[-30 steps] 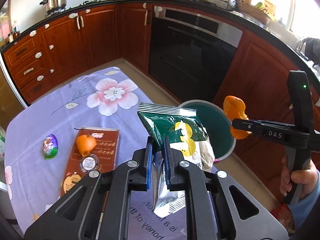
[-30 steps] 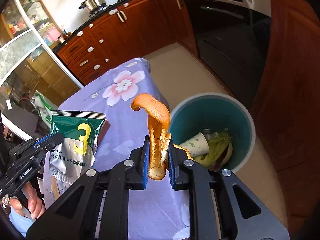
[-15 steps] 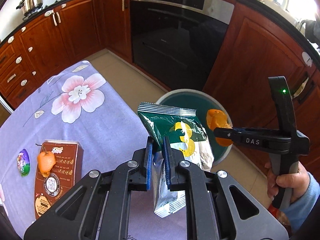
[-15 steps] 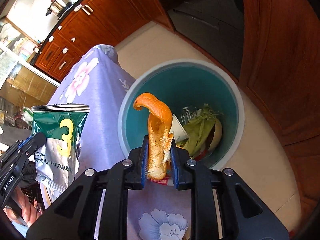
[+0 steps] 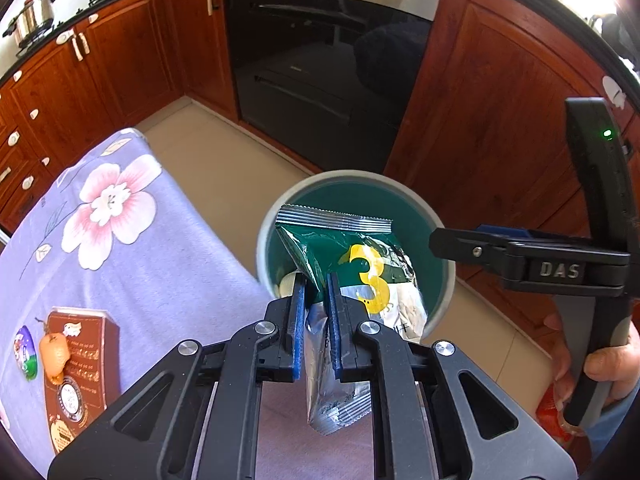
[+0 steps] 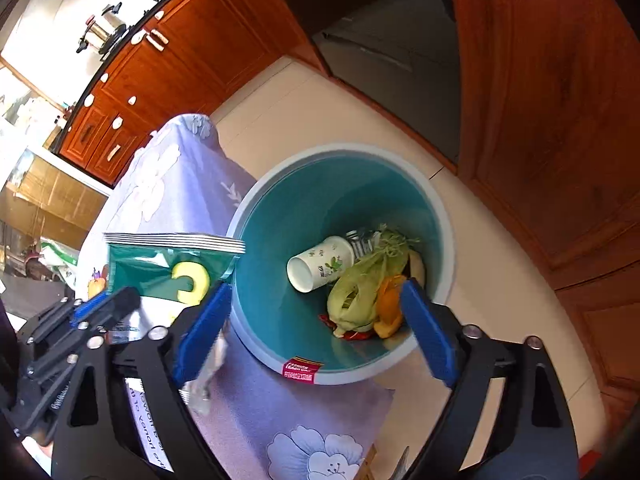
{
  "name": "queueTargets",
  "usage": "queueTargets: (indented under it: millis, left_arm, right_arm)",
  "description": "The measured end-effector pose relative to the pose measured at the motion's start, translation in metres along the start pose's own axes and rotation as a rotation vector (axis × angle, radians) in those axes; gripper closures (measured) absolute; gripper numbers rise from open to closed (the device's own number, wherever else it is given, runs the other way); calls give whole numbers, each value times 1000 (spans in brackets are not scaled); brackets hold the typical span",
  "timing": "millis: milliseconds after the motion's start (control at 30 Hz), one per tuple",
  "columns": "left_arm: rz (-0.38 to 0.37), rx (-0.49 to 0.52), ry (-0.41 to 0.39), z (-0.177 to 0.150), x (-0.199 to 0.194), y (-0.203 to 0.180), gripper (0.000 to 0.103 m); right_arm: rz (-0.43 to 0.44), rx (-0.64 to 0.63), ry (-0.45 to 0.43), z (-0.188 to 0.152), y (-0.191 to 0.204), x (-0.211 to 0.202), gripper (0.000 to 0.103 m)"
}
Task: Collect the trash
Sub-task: 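Carry packet and orange peel over the teal bin and open both tools, then move both open tools back over the table toward the brown box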
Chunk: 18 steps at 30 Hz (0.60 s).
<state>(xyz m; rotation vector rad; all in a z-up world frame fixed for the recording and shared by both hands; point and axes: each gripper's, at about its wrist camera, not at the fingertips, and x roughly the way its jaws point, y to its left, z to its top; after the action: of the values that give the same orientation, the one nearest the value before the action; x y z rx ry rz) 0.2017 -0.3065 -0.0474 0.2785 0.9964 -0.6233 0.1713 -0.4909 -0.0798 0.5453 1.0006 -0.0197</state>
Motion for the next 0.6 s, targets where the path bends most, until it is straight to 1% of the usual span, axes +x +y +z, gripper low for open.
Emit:
queueTargets:
  millis: [200, 267, 400, 433, 467, 500, 533, 567, 600]
  left_arm:
    - [-35, 12, 6, 11, 14, -13, 91]
    - [-40, 25, 9, 13, 18, -19, 91]
    - [-50, 51, 24, 15, 26, -29, 90]
    - [-50, 55, 30, 15, 27, -31, 87]
    - [-50, 58, 36, 16, 29, -32, 83]
    - [-48, 60, 40, 16, 30, -32, 63]
    - [-45, 59, 38, 16, 30, -32, 39]
    - [-42, 60, 27, 15, 28, -32, 34]
    - [-38, 62, 18, 14, 26, -33, 31]
  right_arm:
    - [-26, -23, -57, 4, 0, -21, 15]
    - [-41, -29, -66, 6, -1, -26, 10]
    - [-69, -41, -80, 8, -2, -32, 9]
    - [-74, -41, -79, 7, -3, -34, 9]
    - [-76, -41, -79, 7, -3, -35, 9]
    - [-76, -40, -80, 6, -4, -36, 9]
    - [-77, -39, -80, 6, -4, -36, 9]
    - [-80, -36, -82, 7, -5, -37, 9]
    - [-80, -32, -84, 6, -6, -38, 9]
